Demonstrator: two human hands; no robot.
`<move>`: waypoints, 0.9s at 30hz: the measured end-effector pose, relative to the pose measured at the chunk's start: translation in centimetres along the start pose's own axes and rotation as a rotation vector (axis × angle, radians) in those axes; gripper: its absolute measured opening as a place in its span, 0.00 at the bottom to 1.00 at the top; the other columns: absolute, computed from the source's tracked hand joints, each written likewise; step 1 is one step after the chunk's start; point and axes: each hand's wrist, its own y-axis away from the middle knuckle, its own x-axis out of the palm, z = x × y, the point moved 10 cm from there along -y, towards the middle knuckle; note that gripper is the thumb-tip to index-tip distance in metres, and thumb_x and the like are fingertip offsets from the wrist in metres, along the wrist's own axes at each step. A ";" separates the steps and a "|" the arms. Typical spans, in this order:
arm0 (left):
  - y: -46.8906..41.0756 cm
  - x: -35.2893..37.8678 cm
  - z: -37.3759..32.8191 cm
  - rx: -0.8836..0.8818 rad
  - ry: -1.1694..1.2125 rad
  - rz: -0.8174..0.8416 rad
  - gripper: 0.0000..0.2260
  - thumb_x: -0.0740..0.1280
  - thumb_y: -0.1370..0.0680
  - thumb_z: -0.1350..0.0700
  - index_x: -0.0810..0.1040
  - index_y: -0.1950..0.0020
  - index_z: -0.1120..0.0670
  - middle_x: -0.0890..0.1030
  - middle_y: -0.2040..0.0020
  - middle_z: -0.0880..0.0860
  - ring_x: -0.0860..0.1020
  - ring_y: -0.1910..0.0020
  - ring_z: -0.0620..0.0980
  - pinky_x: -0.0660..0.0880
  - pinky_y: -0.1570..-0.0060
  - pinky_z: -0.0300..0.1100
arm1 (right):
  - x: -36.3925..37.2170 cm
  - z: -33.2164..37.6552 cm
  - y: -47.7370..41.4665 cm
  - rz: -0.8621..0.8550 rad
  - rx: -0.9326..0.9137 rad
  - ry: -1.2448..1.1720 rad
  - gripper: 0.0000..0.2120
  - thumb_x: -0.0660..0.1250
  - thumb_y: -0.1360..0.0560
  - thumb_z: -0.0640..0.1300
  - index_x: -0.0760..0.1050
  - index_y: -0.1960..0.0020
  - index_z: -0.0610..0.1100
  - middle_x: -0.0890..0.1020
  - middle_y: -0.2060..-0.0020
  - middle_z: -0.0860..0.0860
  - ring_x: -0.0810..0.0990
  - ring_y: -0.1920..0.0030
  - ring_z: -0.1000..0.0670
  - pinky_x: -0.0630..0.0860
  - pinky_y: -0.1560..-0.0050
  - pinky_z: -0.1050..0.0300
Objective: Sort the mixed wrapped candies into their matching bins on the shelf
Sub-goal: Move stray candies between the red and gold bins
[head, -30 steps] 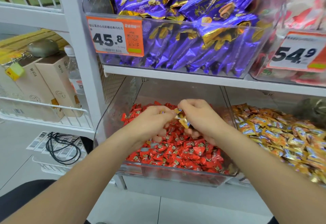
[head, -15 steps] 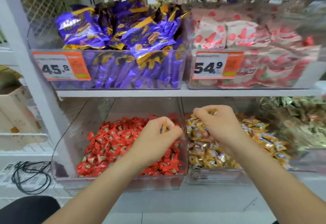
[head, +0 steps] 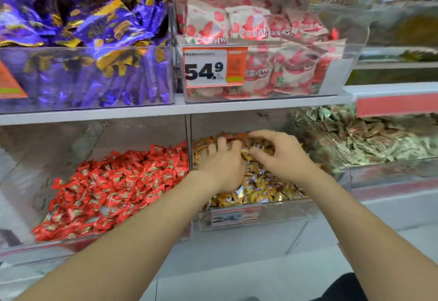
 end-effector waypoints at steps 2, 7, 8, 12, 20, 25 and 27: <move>1.4 -1.6 0.0 0.039 -0.134 -0.142 0.22 0.56 0.15 0.44 0.64 0.25 0.54 0.65 0.28 0.62 0.66 0.29 0.66 0.63 0.28 0.61 | -1.4 0.2 0.3 -0.043 0.046 -0.034 0.16 0.72 0.20 0.48 0.82 0.33 0.50 0.85 0.39 0.55 0.82 0.39 0.54 0.73 0.33 0.58; 10.7 -8.0 -0.7 0.322 -0.181 -0.565 0.10 0.60 0.19 0.48 0.76 0.45 0.53 0.74 0.44 0.54 0.73 0.45 0.58 0.72 0.48 0.54 | -1.8 5.4 0.9 -0.076 0.034 -0.167 0.08 0.69 0.20 0.45 0.86 0.47 0.55 0.85 0.59 0.62 0.82 0.57 0.65 0.75 0.53 0.71; 12.3 -8.5 1.1 0.283 -0.173 -0.567 0.09 0.61 0.20 0.49 0.75 0.47 0.52 0.73 0.48 0.53 0.72 0.48 0.58 0.71 0.52 0.55 | -1.1 7.4 1.1 -0.046 -0.010 -0.174 0.09 0.69 0.20 0.44 0.86 0.49 0.55 0.85 0.62 0.63 0.82 0.58 0.64 0.73 0.56 0.73; 15.8 -8.2 13.2 -0.161 -0.228 -0.367 0.11 0.60 0.23 0.43 0.73 0.50 0.50 0.72 0.51 0.52 0.74 0.50 0.58 0.75 0.54 0.53 | 3.1 17.2 2.4 0.114 -0.344 -0.124 0.15 0.67 0.22 0.37 0.86 0.47 0.55 0.84 0.57 0.60 0.81 0.55 0.60 0.73 0.50 0.67; 19.6 -2.9 28.1 -0.635 -0.105 0.212 0.28 0.68 0.28 0.29 0.76 0.47 0.54 0.80 0.39 0.60 0.80 0.41 0.62 0.78 0.42 0.49 | 15.6 23.5 2.3 0.610 -0.507 0.265 0.40 0.82 0.30 0.52 0.70 0.22 0.57 0.79 0.29 0.54 0.75 0.29 0.48 0.73 0.31 0.51; 19.2 -0.9 29.2 -0.590 -0.026 0.428 0.37 0.69 0.35 0.21 0.79 0.45 0.52 0.80 0.39 0.53 0.78 0.40 0.56 0.76 0.39 0.47 | 20.5 23.7 0.9 0.733 -0.527 0.441 0.55 0.85 0.37 0.53 0.59 0.18 0.61 0.80 0.30 0.51 0.78 0.31 0.43 0.77 0.34 0.47; 18.7 -0.3 29.7 -0.559 0.045 0.518 0.45 0.73 0.37 0.23 0.77 0.32 0.54 0.79 0.32 0.51 0.77 0.35 0.55 0.75 0.33 0.48 | 23.3 24.2 0.9 0.764 -0.597 0.462 0.55 0.83 0.36 0.55 0.56 0.18 0.62 0.82 0.36 0.49 0.80 0.36 0.41 0.78 0.37 0.46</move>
